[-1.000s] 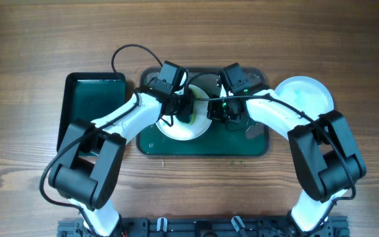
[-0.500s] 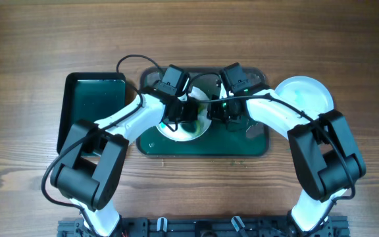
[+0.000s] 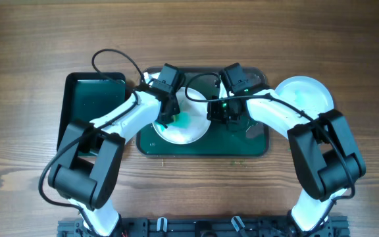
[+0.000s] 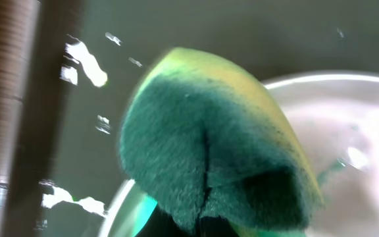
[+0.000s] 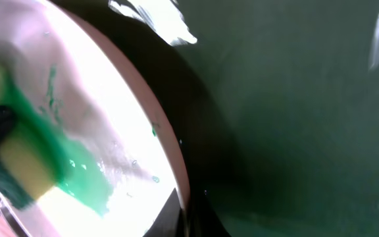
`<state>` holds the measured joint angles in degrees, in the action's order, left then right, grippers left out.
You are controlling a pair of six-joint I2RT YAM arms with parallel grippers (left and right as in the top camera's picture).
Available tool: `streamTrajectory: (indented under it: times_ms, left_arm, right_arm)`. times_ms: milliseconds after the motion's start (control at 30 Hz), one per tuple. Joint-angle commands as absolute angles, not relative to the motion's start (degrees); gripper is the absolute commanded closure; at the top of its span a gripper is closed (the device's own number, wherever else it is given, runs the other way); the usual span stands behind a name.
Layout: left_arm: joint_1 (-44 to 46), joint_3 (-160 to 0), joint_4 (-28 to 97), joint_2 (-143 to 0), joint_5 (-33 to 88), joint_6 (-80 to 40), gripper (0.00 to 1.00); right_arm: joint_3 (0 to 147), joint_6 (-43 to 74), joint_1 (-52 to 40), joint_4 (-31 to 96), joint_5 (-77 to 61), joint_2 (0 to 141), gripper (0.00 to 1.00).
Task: Clean dirty plates on tray and stack at the side
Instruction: 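Scrub the last plate with the sponge in the left gripper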
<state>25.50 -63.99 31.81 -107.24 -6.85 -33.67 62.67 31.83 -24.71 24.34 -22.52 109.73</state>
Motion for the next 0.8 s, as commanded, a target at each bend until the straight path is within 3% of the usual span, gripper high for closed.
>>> streamTrajectory:
  times_ms: [0,133,233,433,500,567,633,767]
  left_arm:
    - [25.6,-63.0,32.6,-108.0,27.5,-21.1,0.96]
    - [25.6,-63.0,25.5,-108.0,29.2,-20.1,0.96]
    - [25.6,-63.0,19.4,-108.1,20.1,-21.4,0.96]
    - [25.6,-63.0,22.3,-108.6,-24.8,-33.5,0.96]
    - [25.6,-63.0,25.1,-108.6,-32.6,-38.1,0.96]
    - [25.6,-63.0,27.5,-108.6,-30.2,-38.2,0.96]
    - [25.6,-63.0,29.3,-108.6,-17.9,-35.0,0.96]
    - [25.7,-63.0,34.7,-108.6,26.0,-15.5,0.96]
  right_arm:
    - [62.2,27.0,-24.5,21.8,-33.1,111.2,0.96]
    - [62.2,26.9,-24.5,21.4,-32.9,111.2,0.95]
    - [62.2,26.7,-24.5,21.7,-32.0,111.2,0.96]
    - [62.2,26.8,-24.5,22.1,-31.3,111.2,0.95]
    - [62.2,26.8,-24.5,22.1,-30.9,111.2,0.96]
    - [62.2,26.8,-24.5,22.1,-30.9,111.2,0.95]
    - [62.2,27.0,-24.5,22.1,-30.3,111.2,0.96]
    - [62.2,27.2,-24.5,21.3,-30.3,111.2,0.96]
